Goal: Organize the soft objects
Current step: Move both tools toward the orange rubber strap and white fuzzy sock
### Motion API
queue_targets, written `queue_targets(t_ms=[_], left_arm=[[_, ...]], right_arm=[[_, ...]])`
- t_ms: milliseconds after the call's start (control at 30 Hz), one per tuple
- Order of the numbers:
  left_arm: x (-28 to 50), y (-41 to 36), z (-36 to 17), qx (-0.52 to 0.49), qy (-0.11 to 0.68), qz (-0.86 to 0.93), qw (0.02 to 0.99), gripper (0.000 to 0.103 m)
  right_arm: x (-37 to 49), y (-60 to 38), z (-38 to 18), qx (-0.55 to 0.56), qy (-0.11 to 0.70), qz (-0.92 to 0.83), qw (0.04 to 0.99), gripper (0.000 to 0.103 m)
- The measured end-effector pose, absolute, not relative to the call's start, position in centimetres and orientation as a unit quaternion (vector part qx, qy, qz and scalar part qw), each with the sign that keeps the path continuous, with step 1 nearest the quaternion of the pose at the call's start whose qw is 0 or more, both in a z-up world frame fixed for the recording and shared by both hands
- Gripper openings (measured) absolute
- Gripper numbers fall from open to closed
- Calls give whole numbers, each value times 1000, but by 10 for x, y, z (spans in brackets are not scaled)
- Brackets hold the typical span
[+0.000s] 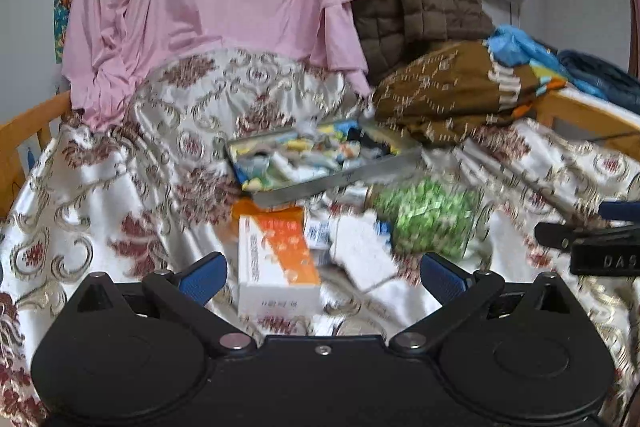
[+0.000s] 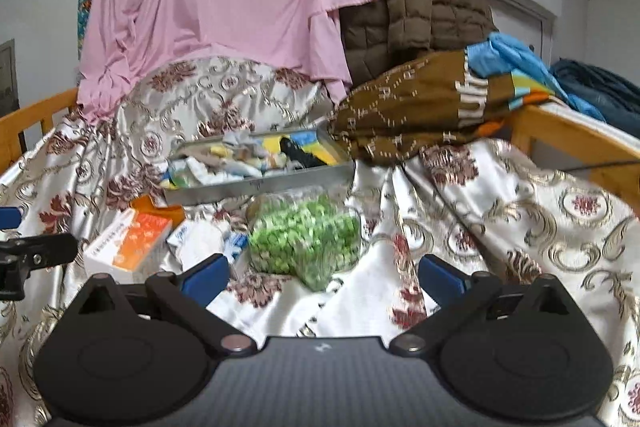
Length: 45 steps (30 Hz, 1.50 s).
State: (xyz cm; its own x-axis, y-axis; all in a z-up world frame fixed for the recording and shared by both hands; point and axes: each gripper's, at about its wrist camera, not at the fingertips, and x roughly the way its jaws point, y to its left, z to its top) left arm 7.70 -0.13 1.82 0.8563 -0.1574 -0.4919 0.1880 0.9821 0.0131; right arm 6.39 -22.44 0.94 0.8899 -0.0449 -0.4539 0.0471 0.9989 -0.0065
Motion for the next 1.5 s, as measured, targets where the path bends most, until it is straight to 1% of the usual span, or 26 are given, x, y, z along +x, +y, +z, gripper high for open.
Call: queue_targets(t_ms=[133,300,467,933,1233,1500], left_arm=[[82,1,5,34,291,-87,952,102],[84,-1,-6,49,316,-80,944,102],[87,-2,-12,53,336,-76,937,102],[96,6,-19,43,368,-45,928,102],[102,21,-9,10,365,-17,931,102],[136,42,-1,-18,356,8,934,102]], right_arm=[[66,-227,-2,6,251,-26,968,103],[69,-226,-20,0,283,-20,959,103],[72,-222,-31,-7,312,-4,950,103],[80,-205,-46,-18,356,52,933,103],[85,-193,-47,-20,350,81,933,103],[109,-169,-47,-73,295,116,946,103]])
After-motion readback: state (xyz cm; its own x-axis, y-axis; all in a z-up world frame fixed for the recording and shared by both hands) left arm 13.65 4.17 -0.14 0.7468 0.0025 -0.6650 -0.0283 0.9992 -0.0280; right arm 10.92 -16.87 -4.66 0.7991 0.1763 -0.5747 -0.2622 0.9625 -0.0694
